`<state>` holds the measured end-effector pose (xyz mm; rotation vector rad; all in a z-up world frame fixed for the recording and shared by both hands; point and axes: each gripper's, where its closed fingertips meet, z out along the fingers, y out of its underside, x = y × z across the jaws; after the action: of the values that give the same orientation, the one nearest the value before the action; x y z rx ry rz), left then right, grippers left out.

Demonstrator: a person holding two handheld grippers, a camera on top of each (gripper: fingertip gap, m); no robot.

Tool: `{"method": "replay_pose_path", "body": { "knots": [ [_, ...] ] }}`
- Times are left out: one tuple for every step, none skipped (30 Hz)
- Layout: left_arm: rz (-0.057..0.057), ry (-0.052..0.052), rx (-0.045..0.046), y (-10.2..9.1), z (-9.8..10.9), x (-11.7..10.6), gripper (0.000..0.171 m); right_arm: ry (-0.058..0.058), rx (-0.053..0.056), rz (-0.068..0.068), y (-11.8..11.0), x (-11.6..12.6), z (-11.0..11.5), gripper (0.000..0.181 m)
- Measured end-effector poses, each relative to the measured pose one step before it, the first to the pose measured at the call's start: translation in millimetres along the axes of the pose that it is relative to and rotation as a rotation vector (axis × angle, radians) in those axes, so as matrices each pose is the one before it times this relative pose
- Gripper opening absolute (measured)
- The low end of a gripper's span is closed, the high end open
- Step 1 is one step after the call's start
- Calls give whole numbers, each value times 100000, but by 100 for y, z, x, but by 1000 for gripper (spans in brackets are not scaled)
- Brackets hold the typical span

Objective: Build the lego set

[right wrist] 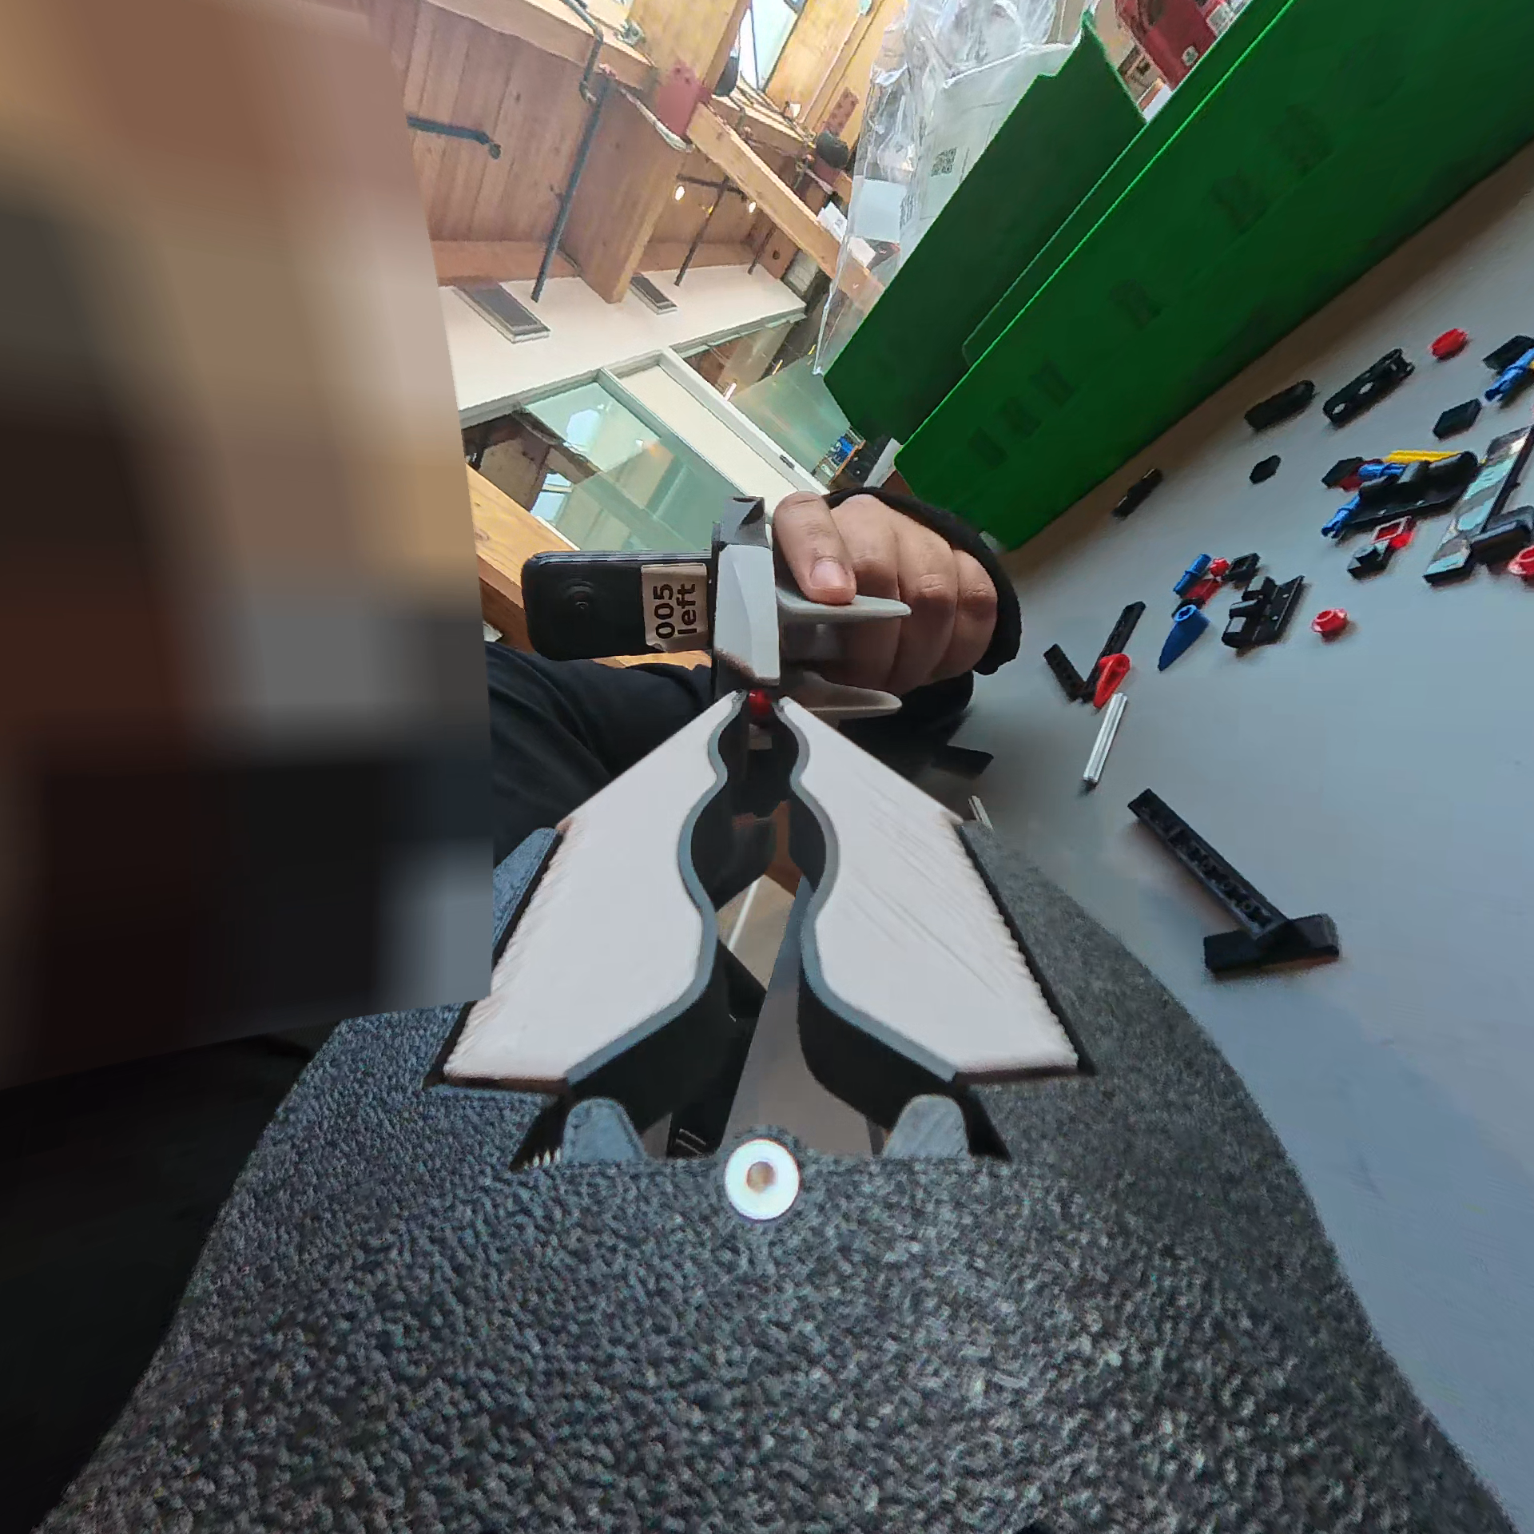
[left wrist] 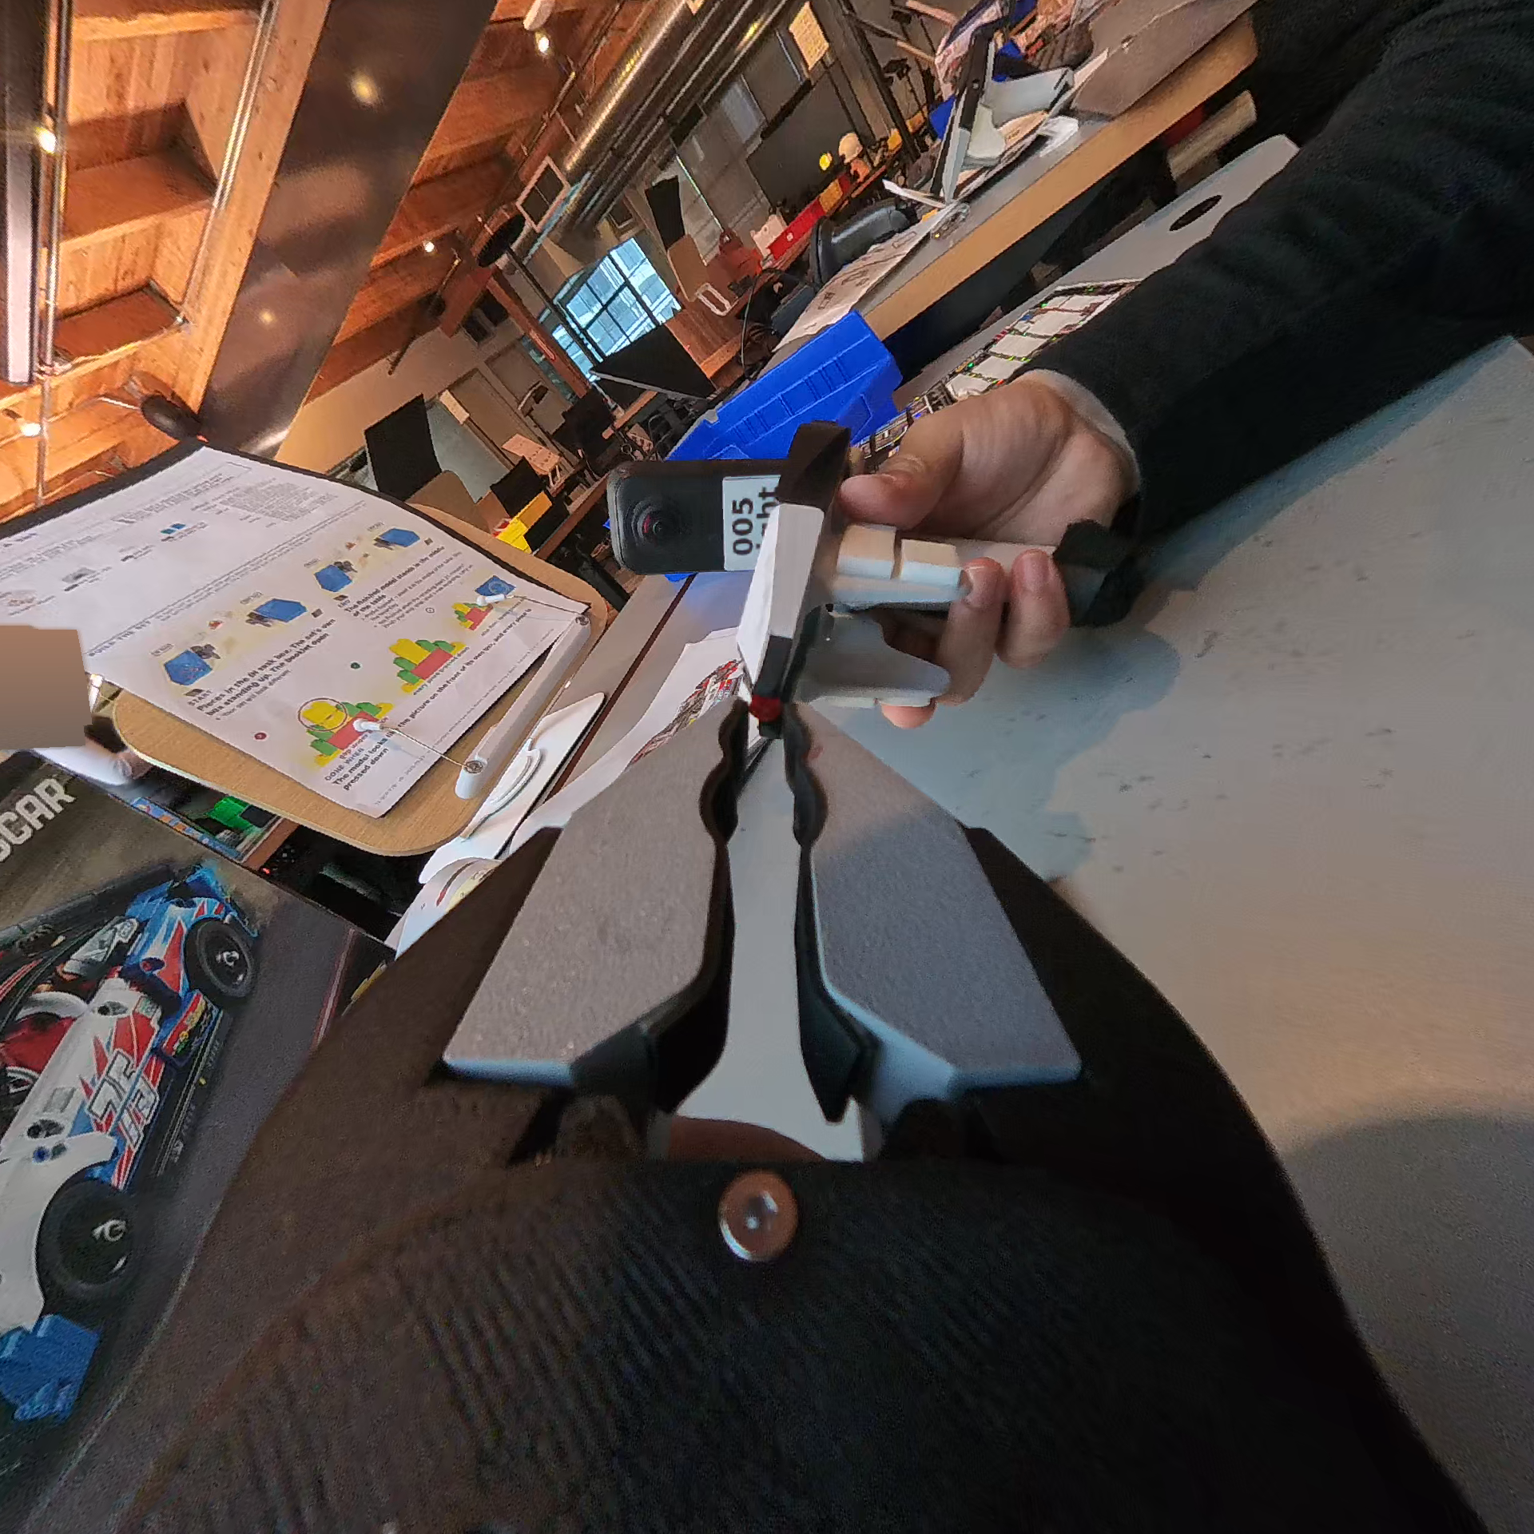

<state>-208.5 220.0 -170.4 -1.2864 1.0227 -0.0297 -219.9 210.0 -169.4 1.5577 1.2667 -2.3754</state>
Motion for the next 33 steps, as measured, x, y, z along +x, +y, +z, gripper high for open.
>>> {"method": "replay_pose_path", "body": {
  "knots": [
    [-142,303,-176,19,9,24,5,-271,-45,795,25,20,-2,5],
    [-404,558,-148,39,-6,32,5,-207,-127,831,37,40,-2,4],
    [-678,850,-340,63,9,41,5,88,-154,559,33,80,-8,4],
    [-1141,932,-795,113,17,27,5,936,-74,-65,15,166,-24,4],
    [-1223,779,-1577,255,64,-22,4,2296,42,-1022,-43,283,-45,4],
    [-852,345,-2291,364,107,-81,4,3464,19,-2197,-72,371,-64,4],
    [-474,-99,-2275,358,116,-91,4,3752,-298,-2979,-49,369,-58,4],
    [-34,-13,-1799,285,101,-23,4,3486,-792,-3122,27,312,-52,4],
    [503,-24,-1637,254,98,18,4,3314,-840,-2878,42,285,-28,2],
    [583,-388,-1587,249,96,-27,4,3290,-466,-2465,13,319,-19,4],
    [291,-457,-1652,260,86,-55,4,3239,-278,-2049,0,334,-18,6],
    [102,-21,-1038,176,66,-15,4,2279,-333,-1536,15,240,-7,8],
    [-121,189,-376,91,35,12,4,897,-232,-568,26,98,-15,8],
    [-305,-129,-522,91,35,-48,4,781,91,344,-15,164,-28,8],
    [-78,-453,-341,65,18,-81,4,898,303,686,-25,227,-43,11],
    [317,-377,-196,45,-2,-69,4,692,114,850,-1,200,-37,13],
    [322,-545,-456,73,7,-93,4,490,126,587,-12,157,-50,15],
    [36,-553,-398,79,8,-91,4,649,182,-89,-37,130,-52,15],
    [-281,-221,-535,119,29,-79,4,1753,99,-943,-52,227,-63,15],
    [-594,-153,-1038,225,58,-103,4,3232,101,-2349,-78,367,-91,14],
    [-826,9,-1383,300,74,-87,4,4470,34,-4087,-90,440,-78,14],
    [-716,316,-1606,336,98,-28,4,4647,-327,-5217,-57,366,-58,12],
    [-466,199,-1908,355,122,-22,4,4002,-559,-5415,-22,207,-18,9],
    [16,92,-1791,321,125,21,4,3027,-549,-4622,0,52,50,7],
    [405,32,-1621,258,122,60,4,1544,-659,-3395,53,-133,105,7],
    [540,84,-1436,219,116,98,4,533,-745,-2155,114,-185,153,7],
    [637,101,-1071,145,95,111,4,301,-673,-963,137,-113,162,8],
    [598,271,-670,96,82,131,4,179,-764,-4,179,-35,163,8],
    [591,257,-286,26,33,122,4,95,-866,596,209,48,143,9],
    [515,50,-48,-26,19,87,4,63,-380,822,129,80,86,8],
    [476,-185,-339,22,2,28,4,-574,158,933,35,7,23,8],
    [689,-313,-67,2,-1,-17,4,-1036,229,1055,-6,-63,3,5],
    [96,-80,390,-76,-45,-2,4,-974,447,1090,-51,-48,-35,4]
  ]
}}
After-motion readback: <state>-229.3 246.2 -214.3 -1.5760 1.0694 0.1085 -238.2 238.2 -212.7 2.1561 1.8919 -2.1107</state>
